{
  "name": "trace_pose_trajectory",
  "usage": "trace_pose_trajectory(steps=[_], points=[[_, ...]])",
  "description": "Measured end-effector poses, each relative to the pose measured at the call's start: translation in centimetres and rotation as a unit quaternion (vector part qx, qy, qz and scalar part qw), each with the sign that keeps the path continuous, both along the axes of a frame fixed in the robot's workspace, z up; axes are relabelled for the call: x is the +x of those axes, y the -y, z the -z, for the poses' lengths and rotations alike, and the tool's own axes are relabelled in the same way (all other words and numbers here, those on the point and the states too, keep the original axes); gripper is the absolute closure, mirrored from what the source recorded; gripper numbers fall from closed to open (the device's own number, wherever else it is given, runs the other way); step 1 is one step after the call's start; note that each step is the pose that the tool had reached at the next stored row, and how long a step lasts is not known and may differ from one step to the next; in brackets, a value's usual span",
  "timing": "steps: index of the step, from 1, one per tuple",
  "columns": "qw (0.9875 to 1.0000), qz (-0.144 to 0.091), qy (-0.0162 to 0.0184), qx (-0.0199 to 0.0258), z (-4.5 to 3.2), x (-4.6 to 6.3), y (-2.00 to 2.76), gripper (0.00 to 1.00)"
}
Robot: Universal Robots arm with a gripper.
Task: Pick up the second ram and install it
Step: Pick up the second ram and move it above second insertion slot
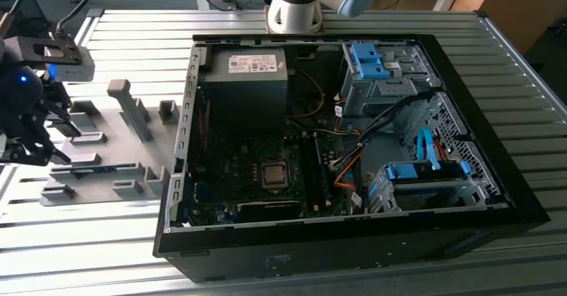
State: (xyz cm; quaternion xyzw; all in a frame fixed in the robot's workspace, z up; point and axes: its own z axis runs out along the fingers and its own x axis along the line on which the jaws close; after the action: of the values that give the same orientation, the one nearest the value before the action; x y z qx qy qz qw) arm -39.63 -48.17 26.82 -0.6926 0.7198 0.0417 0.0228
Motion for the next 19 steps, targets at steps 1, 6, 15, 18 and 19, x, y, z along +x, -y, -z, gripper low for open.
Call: trace_pose_trajectory(steps=[1,6,15,18,19], points=[[1.0,0.0,0.0,0.0,0.18,0.0,0.0,0.48],[1.0,0.0,0.0,-0.0003,0.97,0.0,0.0,0.48],[1.0,0.0,0.0001,-0.0038,1.28,0.0,0.0,0.48],[1.0,-0.003,0.0,-0.0039,1.59,0.0,0.0,0.48],[1.0,-0.004,0.0,-0.0039,1.74,0.0,0.0,0.48]])
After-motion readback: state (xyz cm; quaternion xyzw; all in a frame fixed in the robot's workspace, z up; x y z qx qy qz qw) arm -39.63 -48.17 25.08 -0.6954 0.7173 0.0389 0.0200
